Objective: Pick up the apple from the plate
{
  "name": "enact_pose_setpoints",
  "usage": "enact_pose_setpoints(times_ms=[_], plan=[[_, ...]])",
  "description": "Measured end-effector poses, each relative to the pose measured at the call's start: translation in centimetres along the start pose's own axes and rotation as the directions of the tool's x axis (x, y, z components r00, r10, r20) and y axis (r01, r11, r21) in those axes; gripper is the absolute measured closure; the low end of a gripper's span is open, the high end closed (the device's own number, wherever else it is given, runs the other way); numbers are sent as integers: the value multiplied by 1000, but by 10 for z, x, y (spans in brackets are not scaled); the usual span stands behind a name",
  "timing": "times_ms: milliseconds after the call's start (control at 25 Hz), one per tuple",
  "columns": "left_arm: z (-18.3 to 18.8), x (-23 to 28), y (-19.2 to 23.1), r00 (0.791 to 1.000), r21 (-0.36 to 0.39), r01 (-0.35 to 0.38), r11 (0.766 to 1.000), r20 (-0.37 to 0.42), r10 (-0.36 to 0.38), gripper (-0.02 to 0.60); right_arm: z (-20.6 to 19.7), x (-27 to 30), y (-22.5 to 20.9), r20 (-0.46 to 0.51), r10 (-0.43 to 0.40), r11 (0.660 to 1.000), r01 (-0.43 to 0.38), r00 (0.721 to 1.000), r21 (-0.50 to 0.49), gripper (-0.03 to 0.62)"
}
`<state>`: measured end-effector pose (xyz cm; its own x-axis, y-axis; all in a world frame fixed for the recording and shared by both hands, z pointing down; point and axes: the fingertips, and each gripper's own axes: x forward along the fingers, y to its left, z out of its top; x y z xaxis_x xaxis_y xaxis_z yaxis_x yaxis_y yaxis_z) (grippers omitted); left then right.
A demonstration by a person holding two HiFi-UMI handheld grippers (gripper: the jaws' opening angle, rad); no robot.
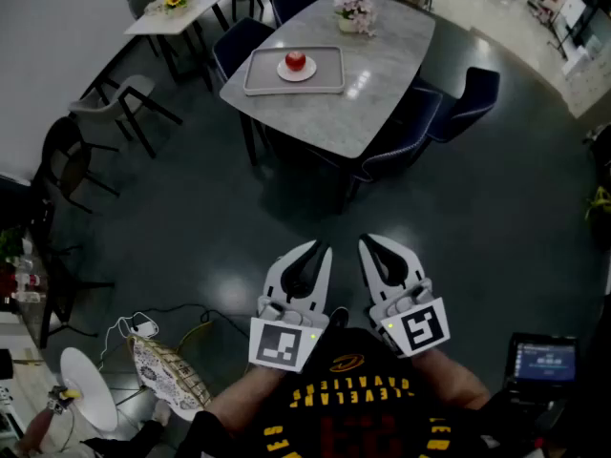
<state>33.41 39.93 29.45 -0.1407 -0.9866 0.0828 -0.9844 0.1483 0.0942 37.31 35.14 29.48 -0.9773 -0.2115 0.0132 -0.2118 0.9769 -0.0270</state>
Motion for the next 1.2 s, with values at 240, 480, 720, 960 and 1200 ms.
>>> enact_pose_setpoints(times_ms=[240, 480, 720, 960, 1200], plan=[[2, 20, 15, 1000, -12, 8, 1000, -5, -8, 538, -4, 21, -14, -10, -13, 1000, 13, 1000, 11, 589], [10, 53, 69, 1000, -25, 14, 1000, 0, -14, 538, -2, 80, -30, 7, -37, 999, 37, 999, 38, 588], [25, 91, 137, 999, -37, 32, 999, 5, -32, 538, -3, 150, -50, -28, -85, 995, 86, 996, 51, 588], [29, 119, 207, 999, -55, 46, 997, -5, -46, 538, -5, 221, -52, -54, -104, 993, 107, 993, 51, 588], [25, 137, 255, 998, -86, 57, 995, -21, -59, 538, -13, 272, -47, -89, -99, 994, 103, 991, 44, 588]])
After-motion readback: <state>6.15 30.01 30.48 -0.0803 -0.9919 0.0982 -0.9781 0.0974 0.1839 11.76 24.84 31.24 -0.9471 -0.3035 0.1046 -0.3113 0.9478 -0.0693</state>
